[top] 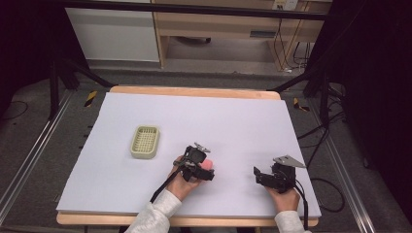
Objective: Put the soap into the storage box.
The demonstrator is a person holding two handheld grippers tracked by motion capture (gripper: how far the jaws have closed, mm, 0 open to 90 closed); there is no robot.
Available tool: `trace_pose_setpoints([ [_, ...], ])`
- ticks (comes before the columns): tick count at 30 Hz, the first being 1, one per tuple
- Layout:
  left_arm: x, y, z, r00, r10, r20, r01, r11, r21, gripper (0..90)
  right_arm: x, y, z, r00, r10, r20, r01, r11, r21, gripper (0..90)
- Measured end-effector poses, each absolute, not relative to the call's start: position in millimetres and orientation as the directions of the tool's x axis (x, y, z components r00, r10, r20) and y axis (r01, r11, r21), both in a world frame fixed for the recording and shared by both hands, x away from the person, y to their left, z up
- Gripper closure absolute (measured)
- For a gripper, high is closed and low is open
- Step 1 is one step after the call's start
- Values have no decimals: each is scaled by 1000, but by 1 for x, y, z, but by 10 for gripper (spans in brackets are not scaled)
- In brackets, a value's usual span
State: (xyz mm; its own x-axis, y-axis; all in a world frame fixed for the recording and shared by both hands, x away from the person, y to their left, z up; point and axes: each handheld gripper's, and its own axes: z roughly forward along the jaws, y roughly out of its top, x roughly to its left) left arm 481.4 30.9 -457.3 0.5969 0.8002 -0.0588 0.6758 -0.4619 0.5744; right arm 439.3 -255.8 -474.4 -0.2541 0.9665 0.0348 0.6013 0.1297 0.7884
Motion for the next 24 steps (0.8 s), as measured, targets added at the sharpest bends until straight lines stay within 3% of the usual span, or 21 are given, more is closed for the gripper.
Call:
trace_pose_setpoints([
  [24,480,21,-464,561,828,-22,705,-463,537,279,439,-255,-474,-253,967,37,604,128,787,119],
])
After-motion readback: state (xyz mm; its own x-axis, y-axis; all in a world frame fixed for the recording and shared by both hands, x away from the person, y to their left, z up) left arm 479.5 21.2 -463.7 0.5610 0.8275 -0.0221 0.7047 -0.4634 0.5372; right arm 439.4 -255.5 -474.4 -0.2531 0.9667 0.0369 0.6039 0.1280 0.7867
